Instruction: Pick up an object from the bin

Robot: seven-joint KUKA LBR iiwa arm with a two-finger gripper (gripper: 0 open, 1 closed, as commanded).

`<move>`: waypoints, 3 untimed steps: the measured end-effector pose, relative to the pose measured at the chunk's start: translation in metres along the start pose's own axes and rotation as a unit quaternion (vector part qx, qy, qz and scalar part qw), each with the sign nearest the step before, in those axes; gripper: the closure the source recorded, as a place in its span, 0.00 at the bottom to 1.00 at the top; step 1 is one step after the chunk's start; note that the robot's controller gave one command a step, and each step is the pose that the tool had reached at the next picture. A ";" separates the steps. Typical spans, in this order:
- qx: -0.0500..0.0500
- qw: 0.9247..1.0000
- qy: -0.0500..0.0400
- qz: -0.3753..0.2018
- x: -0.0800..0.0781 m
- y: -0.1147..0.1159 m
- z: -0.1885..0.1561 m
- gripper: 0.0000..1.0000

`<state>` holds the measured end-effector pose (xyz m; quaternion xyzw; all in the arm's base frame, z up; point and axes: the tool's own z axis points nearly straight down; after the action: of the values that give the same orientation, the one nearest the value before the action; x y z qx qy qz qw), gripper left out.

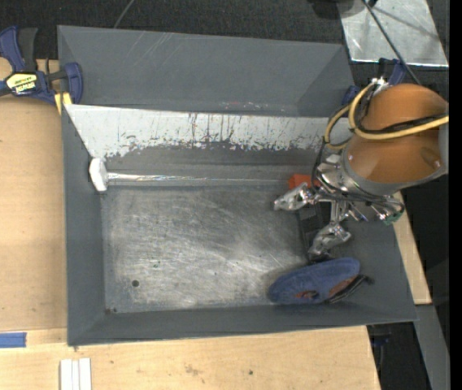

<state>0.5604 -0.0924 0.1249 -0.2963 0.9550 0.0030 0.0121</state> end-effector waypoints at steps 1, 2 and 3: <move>-0.001 0.999 0.012 -0.052 0.059 0.047 -0.041 0.00; -0.001 0.999 0.010 -0.045 0.057 0.022 0.014 0.00; 0.010 0.993 0.009 -0.121 0.038 0.050 0.032 0.00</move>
Offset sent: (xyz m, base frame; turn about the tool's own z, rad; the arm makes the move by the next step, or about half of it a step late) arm -0.0759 0.0040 0.0382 -0.1056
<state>0.5018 -0.0726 0.0918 -0.4095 0.9122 -0.0110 0.0068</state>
